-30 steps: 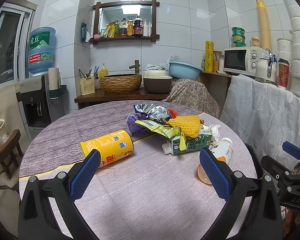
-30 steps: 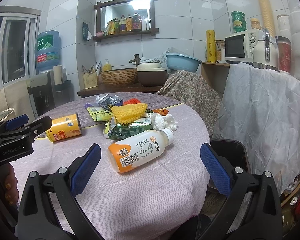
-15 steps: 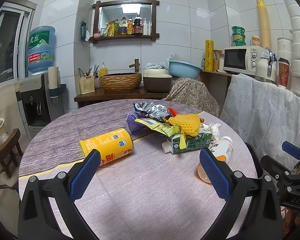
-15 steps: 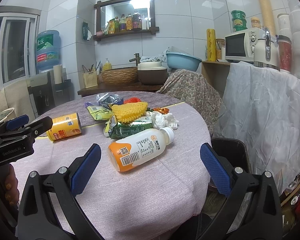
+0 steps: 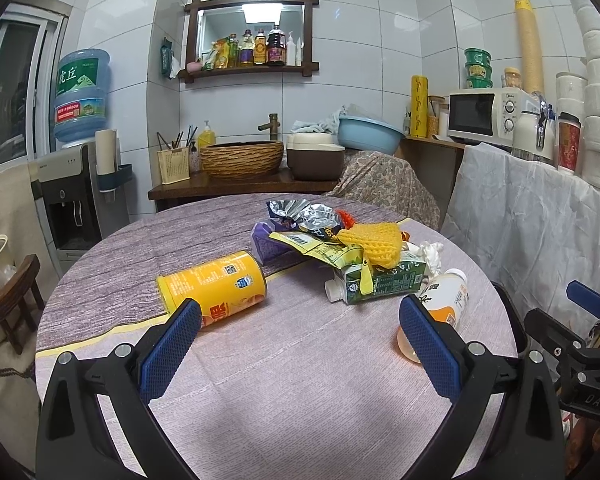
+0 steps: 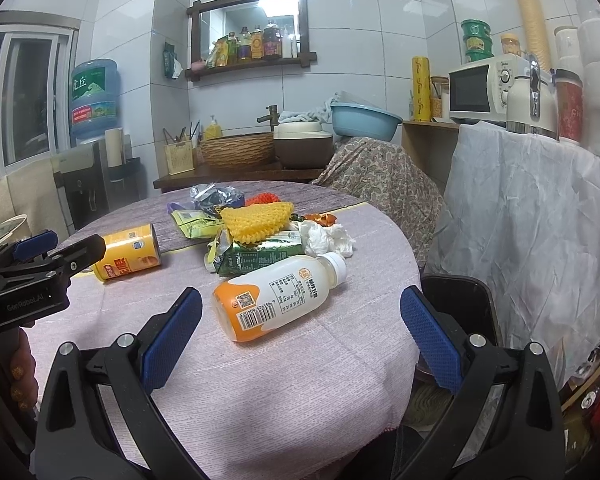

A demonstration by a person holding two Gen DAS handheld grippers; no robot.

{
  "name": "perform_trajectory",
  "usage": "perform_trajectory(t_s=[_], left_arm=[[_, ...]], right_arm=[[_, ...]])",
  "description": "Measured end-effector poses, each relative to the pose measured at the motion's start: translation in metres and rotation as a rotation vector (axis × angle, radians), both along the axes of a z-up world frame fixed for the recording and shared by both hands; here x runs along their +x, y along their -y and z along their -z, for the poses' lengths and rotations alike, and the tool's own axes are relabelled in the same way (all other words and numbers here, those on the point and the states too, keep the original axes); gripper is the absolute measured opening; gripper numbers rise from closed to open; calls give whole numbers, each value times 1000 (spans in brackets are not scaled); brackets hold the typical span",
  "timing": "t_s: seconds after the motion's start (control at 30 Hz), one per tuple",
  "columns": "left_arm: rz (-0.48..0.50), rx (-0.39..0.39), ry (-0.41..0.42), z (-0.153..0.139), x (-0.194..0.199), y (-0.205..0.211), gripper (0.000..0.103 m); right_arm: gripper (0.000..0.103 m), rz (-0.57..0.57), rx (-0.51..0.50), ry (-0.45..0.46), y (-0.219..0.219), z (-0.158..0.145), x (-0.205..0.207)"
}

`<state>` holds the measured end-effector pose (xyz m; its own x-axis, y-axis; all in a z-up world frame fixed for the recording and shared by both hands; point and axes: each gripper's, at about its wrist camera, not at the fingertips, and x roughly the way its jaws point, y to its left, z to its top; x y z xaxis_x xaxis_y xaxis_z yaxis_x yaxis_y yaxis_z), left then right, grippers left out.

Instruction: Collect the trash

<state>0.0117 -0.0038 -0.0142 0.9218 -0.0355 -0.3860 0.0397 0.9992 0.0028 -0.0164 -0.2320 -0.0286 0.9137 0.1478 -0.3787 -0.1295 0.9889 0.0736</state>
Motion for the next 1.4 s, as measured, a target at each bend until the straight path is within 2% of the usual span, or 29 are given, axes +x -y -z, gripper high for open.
perform_trajectory(t_s=[0.2, 0.33, 0.5, 0.73, 0.8, 0.9, 0.97, 1.13, 1.33, 1.4], left_arm=[[18, -11, -61, 6, 12, -5, 98], [50, 16, -100, 8, 25, -7, 98], [84, -2, -141, 10, 42, -14, 98], [131, -67, -233, 15, 63, -18, 82], [144, -84, -247, 15, 68, -17, 78], [157, -109, -272, 14, 74, -18, 75], [156, -115, -279, 14, 77, -18, 74], [150, -117, -278, 9, 78, -22, 74], [153, -120, -280, 5, 83, -23, 74], [156, -130, -293, 5, 87, -23, 74]], right_arm=[[98, -11, -9, -50, 6, 6, 17], [98, -46, 53, -125, 15, 13, 41], [98, -116, 106, -183, 15, 15, 73], [98, -207, 124, -223, -1, 6, 112], [98, -236, 95, -221, -9, 1, 122], [97, -289, -22, -207, -29, -7, 138], [88, -303, -100, -220, -40, -7, 150], [73, -379, -205, -274, -59, -3, 181], [68, -430, -276, -317, -79, 1, 209], [54, -437, -299, -343, -84, 5, 217]])
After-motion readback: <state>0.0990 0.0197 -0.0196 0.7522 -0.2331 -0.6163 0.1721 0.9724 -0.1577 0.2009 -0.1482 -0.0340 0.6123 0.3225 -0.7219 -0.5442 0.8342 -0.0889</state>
